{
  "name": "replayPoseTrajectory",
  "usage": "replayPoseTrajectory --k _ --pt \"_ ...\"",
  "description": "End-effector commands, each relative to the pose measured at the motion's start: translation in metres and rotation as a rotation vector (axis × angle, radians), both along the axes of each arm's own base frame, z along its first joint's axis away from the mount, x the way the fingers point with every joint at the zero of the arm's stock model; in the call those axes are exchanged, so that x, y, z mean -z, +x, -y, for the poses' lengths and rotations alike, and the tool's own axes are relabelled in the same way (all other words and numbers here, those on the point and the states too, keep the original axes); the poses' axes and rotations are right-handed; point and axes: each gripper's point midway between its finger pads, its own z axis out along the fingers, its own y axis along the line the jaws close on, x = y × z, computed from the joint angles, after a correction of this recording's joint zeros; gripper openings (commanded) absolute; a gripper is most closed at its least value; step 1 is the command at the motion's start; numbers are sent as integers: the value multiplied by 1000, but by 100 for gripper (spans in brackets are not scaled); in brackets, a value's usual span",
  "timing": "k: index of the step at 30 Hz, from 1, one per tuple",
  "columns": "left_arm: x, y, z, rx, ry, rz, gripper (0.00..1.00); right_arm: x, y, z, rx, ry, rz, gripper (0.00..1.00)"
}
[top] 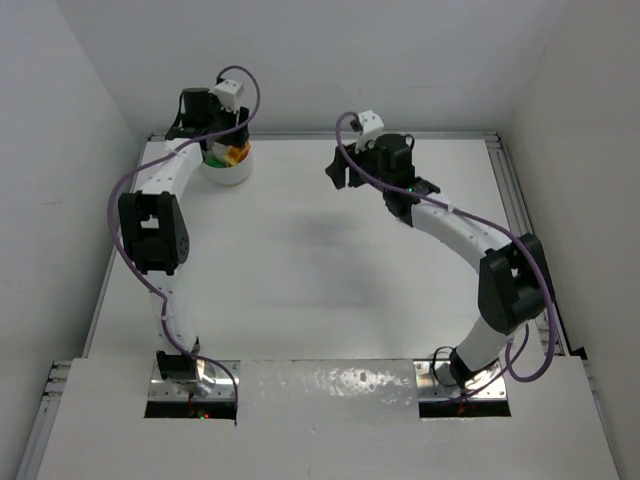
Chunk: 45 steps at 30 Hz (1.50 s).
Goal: Sort the legos into containers by color
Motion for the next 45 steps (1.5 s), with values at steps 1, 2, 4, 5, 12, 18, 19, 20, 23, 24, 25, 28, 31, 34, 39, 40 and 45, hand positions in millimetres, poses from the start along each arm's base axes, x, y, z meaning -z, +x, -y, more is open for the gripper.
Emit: replayPoseTrajectory --k 1,2,4,5,12,18,19,20,23,24,25,28,31,34,39,40,45 --pt "-77 2 4 12 -69 150 59 -3 20 35 147 -50 -136 59" --pt "-82 0 8 32 -80 158 59 3 23 49 193 -62 -180 30" --pt "-91 -8 12 39 -103 155 59 19 30 102 418 -82 -285 12" --pt "-89 -13 15 50 -113 136 59 24 30 123 495 -82 -318 34" --pt "-53 -56 33 105 -119 -14 59 42 34 239 996 -200 -382 99" --pt "-45 -75 43 120 -146 -62 59 80 69 238 1063 -191 -471 99" --pt "-44 -76 42 113 -146 -65 59 94 71 236 1065 -185 -499 99" --pt "-47 -77 43 115 -146 -60 59 99 73 235 1072 -151 -506 99" --pt "-49 -79 41 111 -144 -58 59 120 72 236 1106 -142 -535 99" --pt "-48 -79 41 110 -143 -60 59 124 71 238 1125 -147 -538 97" --pt "-47 -79 42 110 -147 -66 59 129 69 242 1150 -155 -541 96" --pt "-47 -80 43 113 -158 -70 59 137 63 245 1179 -154 -550 90" --pt "-49 -79 46 120 -172 -71 59 149 56 245 1179 -162 -566 85" --pt "-48 -78 49 126 -187 -71 59 163 52 243 1162 -182 -611 81" --pt "-50 -78 50 134 -193 -66 59 172 48 243 1181 -171 -624 65" --pt "-50 -79 50 136 -192 -66 59 173 47 244 1185 -171 -624 61" --pt "-53 -81 53 151 -200 -64 59 173 49 242 1176 -160 -625 30"
